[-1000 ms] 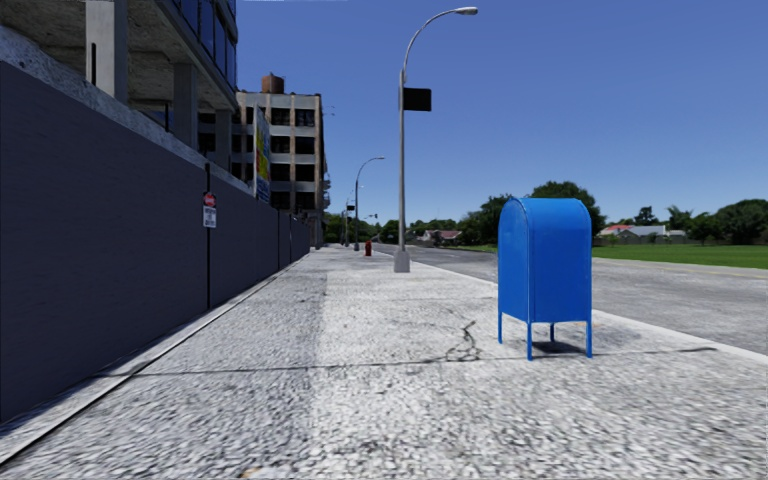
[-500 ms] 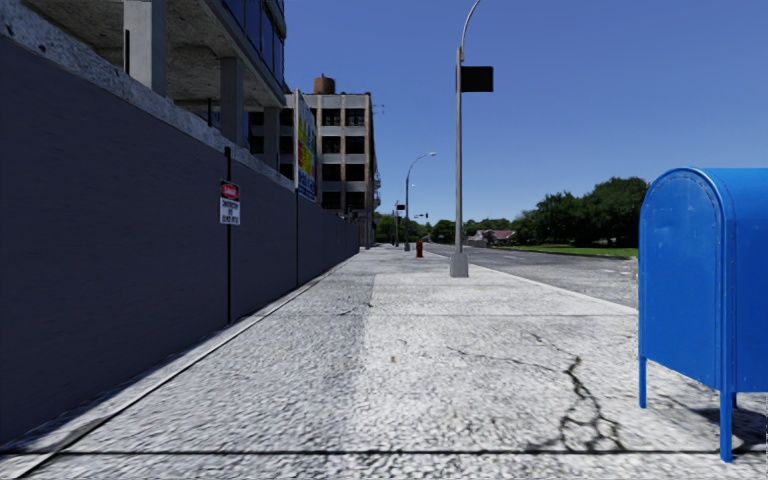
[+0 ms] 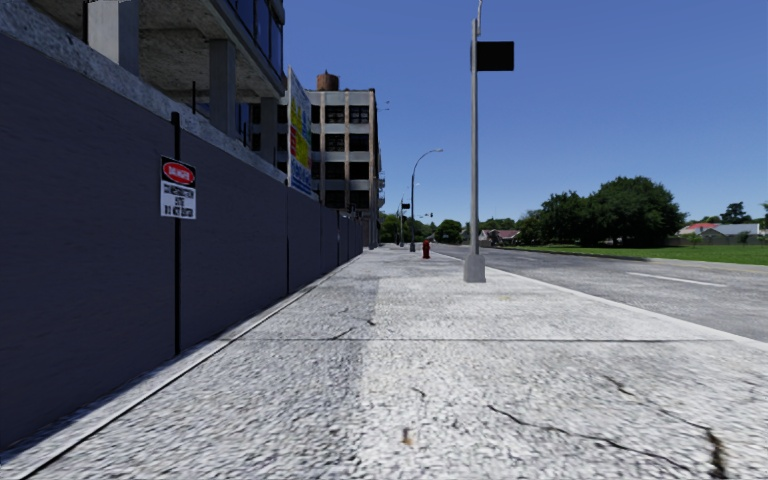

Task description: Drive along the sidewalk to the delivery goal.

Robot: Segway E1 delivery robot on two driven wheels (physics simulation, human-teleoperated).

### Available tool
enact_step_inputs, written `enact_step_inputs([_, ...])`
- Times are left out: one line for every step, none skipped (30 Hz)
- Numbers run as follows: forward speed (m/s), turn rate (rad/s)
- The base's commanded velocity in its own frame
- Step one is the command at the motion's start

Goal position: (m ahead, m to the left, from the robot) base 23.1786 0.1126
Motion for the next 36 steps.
enact_step_inputs([1.99,0.0])
enact_step_inputs([1.99,0.0])
enact_step_inputs([1.99,0.0])
enact_step_inputs([1.99,0.0])
enact_step_inputs([1.99,0.0])
enact_step_inputs([1.99,-0.04])
enact_step_inputs([1.99,-0.09])
enact_step_inputs([1.99,-0.09])
enact_step_inputs([1.99,-0.14])
enact_step_inputs([1.99,-0.16])
enact_step_inputs([1.99,-0.17])
enact_step_inputs([1.99,-0.18])
enact_step_inputs([1.99,-0.18])
enact_step_inputs([1.99,-0.18])
enact_step_inputs([1.99,-0.18])
enact_step_inputs([1.99,-0.18])
enact_step_inputs([1.99,-0.18])
enact_step_inputs([1.99,-0.09])
enact_step_inputs([1.99,0.0])
enact_step_inputs([1.99,0.0])
enact_step_inputs([1.99,0.0])
enact_step_inputs([1.99,0.0])
enact_step_inputs([1.99,0.0])
enact_step_inputs([1.99,0.0])
enact_step_inputs([1.99,0.0])
enact_step_inputs([1.99,0.0])
enact_step_inputs([1.99,0.0])
enact_step_inputs([1.99,0.0])
enact_step_inputs([1.99,0.0])
enact_step_inputs([1.99,0.0])
enact_step_inputs([1.99,0.0])
enact_step_inputs([1.99,0.0])
enact_step_inputs([1.99,0.0])
enact_step_inputs([1.99,0.0])
enact_step_inputs([1.99,0.0])
enact_step_inputs([1.99,0.0])
